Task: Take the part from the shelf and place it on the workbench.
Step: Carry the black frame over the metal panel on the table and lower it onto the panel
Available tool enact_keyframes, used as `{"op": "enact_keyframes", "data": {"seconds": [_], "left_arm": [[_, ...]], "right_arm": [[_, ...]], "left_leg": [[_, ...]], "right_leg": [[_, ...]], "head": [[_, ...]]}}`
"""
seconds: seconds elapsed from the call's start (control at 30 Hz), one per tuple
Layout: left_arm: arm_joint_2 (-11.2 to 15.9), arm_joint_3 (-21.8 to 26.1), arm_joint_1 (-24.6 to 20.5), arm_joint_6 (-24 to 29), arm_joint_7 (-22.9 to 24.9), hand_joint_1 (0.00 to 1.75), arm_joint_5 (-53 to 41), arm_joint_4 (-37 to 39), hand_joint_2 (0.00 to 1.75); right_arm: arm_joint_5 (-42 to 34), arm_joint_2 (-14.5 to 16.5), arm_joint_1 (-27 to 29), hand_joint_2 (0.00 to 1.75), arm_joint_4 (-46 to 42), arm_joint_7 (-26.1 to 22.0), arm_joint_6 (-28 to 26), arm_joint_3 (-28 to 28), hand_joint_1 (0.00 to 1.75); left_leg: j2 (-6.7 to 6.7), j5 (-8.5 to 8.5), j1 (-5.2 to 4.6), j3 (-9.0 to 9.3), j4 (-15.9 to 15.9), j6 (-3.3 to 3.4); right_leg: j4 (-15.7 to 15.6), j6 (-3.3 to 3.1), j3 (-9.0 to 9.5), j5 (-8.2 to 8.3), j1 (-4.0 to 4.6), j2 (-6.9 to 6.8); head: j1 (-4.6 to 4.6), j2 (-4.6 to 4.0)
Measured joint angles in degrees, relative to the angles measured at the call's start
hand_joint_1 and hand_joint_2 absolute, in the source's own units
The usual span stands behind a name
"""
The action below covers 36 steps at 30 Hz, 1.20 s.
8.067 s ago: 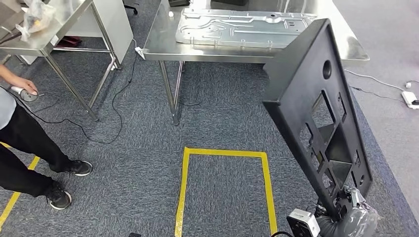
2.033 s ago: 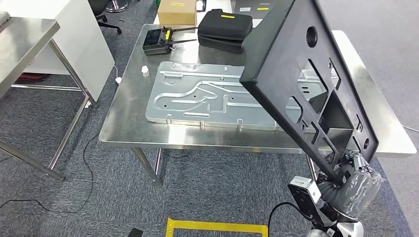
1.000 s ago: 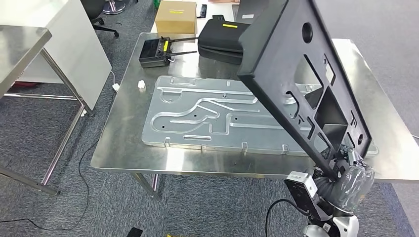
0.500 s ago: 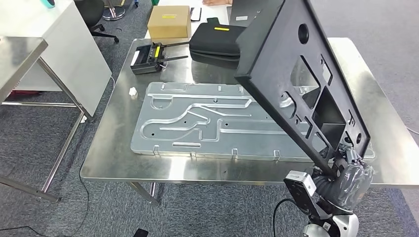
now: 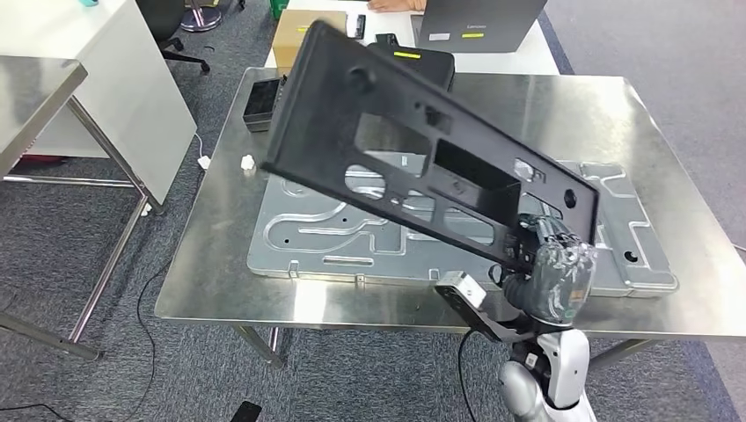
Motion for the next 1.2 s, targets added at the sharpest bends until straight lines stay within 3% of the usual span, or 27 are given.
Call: {"op": "enact_keyframes", "data": {"seconds": [0.03,0.1,0.13,0.27,0.33,0.4,0.43,0.47,0.6,0.7,0.73,0.77,0.83,0.87,0.9,0.97,1.0,1.03,1.07,1.1,1.13,1.2], "left_arm": [[-0.11,-0.20,-0.01,-0.12,0.06,0.00,-0.18,0.00,0.00],[-0.32,-0.73,-0.10,-0.60,0.28,0.00,-0.67,0.00,0.00],[-0.36,-0.97,-0.20,-0.86,0.46,0.00,-0.88,0.00,0.00],[-0.51,-1.71,-0.60,-1.40,1.10,0.00,-1.32,0.00,0.00],[-0.54,-2.14,-0.76,-1.61,1.43,0.00,-1.75,0.00,0.00],[-0.56,-2.54,-0.93,-1.81,1.86,0.00,-2.15,0.00,0.00],[-0.57,-2.74,-0.99,-1.89,2.11,0.00,-2.34,0.00,0.00],[-0.58,-2.96,-1.03,-1.93,2.34,0.00,-2.48,0.00,0.00],[-0.60,-3.56,-1.25,-2.04,2.61,0.00,-2.71,0.00,0.00],[-0.60,-3.59,-1.26,-2.06,2.61,0.00,-2.71,0.00,0.00],[-0.60,-3.66,-1.30,-2.18,2.62,0.00,-2.71,0.00,0.00],[-0.61,-3.77,-1.40,-2.38,2.63,0.00,-2.71,0.00,0.00],[-0.68,-4.20,-1.67,-2.95,3.09,0.00,-2.66,0.00,0.00],[-0.74,-4.40,-1.78,-3.14,3.34,0.00,-2.62,0.00,0.00],[-0.79,-4.60,-1.84,-3.26,3.59,0.00,-2.57,0.00,0.00],[-0.85,-4.80,-1.89,-3.30,3.67,0.00,-2.51,0.00,0.00],[-0.85,-4.89,-1.89,-3.31,3.69,0.00,-2.46,0.00,0.00],[-0.86,-4.96,-1.89,-3.32,3.72,0.00,-2.41,0.00,0.00],[-0.86,-5.02,-1.87,-3.32,3.75,0.00,-2.36,0.00,0.00],[-0.86,-5.08,-1.86,-3.32,3.78,0.00,-2.31,0.00,0.00],[-0.86,-5.13,-1.85,-3.32,3.81,0.00,-2.27,0.00,0.00],[-0.89,-5.23,-1.90,-3.32,3.85,0.00,-2.19,0.00,0.00]], "right_arm": [[1.41,-0.30,-1.08,1.75,0.70,1.01,0.17,0.39,1.55],[5.15,-0.84,-3.81,1.75,2.43,3.39,0.63,0.92,1.55],[6.99,-1.07,-5.28,1.75,3.49,4.50,0.94,1.09,1.57],[11.37,-2.04,-9.33,1.75,7.51,7.49,1.87,1.28,1.62],[14.25,-2.30,-11.28,1.75,9.46,9.45,2.81,1.29,1.65],[18.05,-2.70,-13.79,1.75,12.53,11.77,4.32,1.29,1.67],[19.74,-2.95,-15.07,1.75,14.46,12.71,4.95,1.29,1.66],[21.15,-3.25,-16.30,1.75,16.57,13.47,5.42,1.29,1.66],[23.22,-3.83,-18.83,1.75,21.48,14.66,6.05,1.29,1.65],[23.31,-3.85,-18.95,1.75,21.81,14.74,6.20,1.29,1.66],[23.47,-3.89,-19.40,1.75,22.55,14.94,6.74,1.30,1.66],[23.68,-4.02,-20.34,1.75,23.97,15.32,7.74,1.46,1.66],[23.91,-4.80,-23.97,1.75,31.72,16.26,10.94,2.82,1.67],[23.87,-5.24,-25.45,1.75,35.59,16.57,12.07,3.57,1.67],[23.71,-5.59,-26.50,1.75,39.07,16.75,12.73,4.23,1.67],[23.38,-5.78,-27.03,1.75,42.00,16.88,12.77,4.70,1.67],[23.15,-5.85,-27.31,1.75,43.60,16.93,12.84,4.94,1.67],[22.92,-5.98,-27.51,1.75,45.25,16.98,12.95,5.15,1.67],[22.69,-6.12,-27.63,1.75,46.73,17.03,13.05,5.31,1.67],[22.49,-6.27,-27.72,1.75,47.94,17.06,13.14,5.41,1.67],[22.37,-6.37,-27.86,1.75,48.78,17.09,13.21,5.46,1.66],[22.24,-6.45,-28.47,1.75,50.30,17.10,13.48,5.57,1.66]], "left_leg": [[-0.08,-0.15,0.01,0.04,0.22,-0.14],[-0.15,-0.54,-0.19,-0.20,0.85,-0.65],[-0.13,-0.63,-0.27,-0.40,1.10,-0.95],[-0.06,-0.97,-0.23,-0.92,1.61,-2.00],[-0.05,-3.45,-0.05,-2.93,5.90,-2.56],[-0.02,-6.80,0.07,-6.75,13.81,-2.99],[-0.01,-7.47,0.11,-8.29,16.71,-3.11],[-0.01,-7.12,0.12,-9.00,17.74,-3.16],[0.01,-1.63,0.12,-5.88,10.04,-2.92],[0.01,-1.20,0.12,-5.47,9.17,-2.89],[0.01,-0.70,0.11,-4.62,7.25,-2.76],[-0.02,-0.23,0.01,-3.69,5.15,-2.56],[-0.10,0.75,-0.05,-1.97,1.16,-1.48],[-0.15,0.87,-0.05,-1.82,0.77,-0.94],[-0.17,1.01,0.03,-1.76,0.59,-0.45],[-0.14,0.97,-0.04,-1.76,0.58,-0.11],[-0.13,0.90,-0.10,-1.77,0.65,0.00],[-0.14,0.81,-0.16,-1.74,0.75,0.10],[-0.20,0.69,-0.19,-1.71,0.87,0.17],[-0.29,0.53,-0.21,-1.65,1.03,0.17],[-0.36,0.35,-0.23,-1.60,1.19,0.10],[-0.40,0.07,-0.43,-1.69,1.45,-0.28]], "right_leg": [[-3.68,-0.07,1.62,2.30,-0.10,-0.03],[-10.44,-0.49,4.60,5.00,0.01,-0.05],[-12.13,-0.74,5.24,5.36,0.16,-0.02],[-13.03,-1.94,5.40,5.44,0.15,0.00],[-13.38,-2.60,5.55,5.67,-0.10,-0.14],[-13.38,-2.91,5.49,5.69,-0.04,-0.15],[-13.36,-2.92,5.51,5.68,-0.01,-0.14],[-13.33,-2.91,5.55,5.67,0.01,-0.12],[-13.27,-2.71,5.78,5.53,0.00,-0.09],[-13.27,-2.68,5.80,5.51,0.00,-0.09],[-13.25,-2.60,5.80,5.46,0.01,-0.09],[-13.16,-2.40,5.71,5.42,0.10,-0.05],[-13.03,-1.26,5.53,5.18,0.21,-0.05],[-12.19,-0.72,5.05,4.58,0.25,-0.06],[-10.34,-0.25,4.13,3.44,0.20,-0.11],[-3.42,-0.02,0.63,0.22,0.21,-0.12],[-0.07,0.06,-1.16,-0.79,0.22,-0.12],[1.76,0.08,-2.26,-0.80,0.23,-0.12],[1.50,0.02,-2.38,0.26,0.24,-0.12],[-1.00,-0.16,-1.45,2.24,0.26,-0.12],[-4.88,-0.44,0.09,4.32,0.31,-0.14],[-11.13,-1.05,2.82,6.64,0.63,-0.13]], "head": [[0.01,0.00],[-0.01,0.00],[-0.02,0.00],[-0.04,0.00],[-0.06,0.00],[-0.08,0.00],[-0.08,0.00],[-0.08,0.00],[-0.08,0.00],[-0.08,0.00],[-0.07,0.00],[-0.06,0.00],[-0.04,0.00],[-0.03,0.00],[-0.02,0.00],[-0.01,0.00],[-0.02,0.00],[-0.01,0.00],[-0.01,0.00],[-0.01,0.00],[0.00,0.00],[-0.02,0.00]]}}
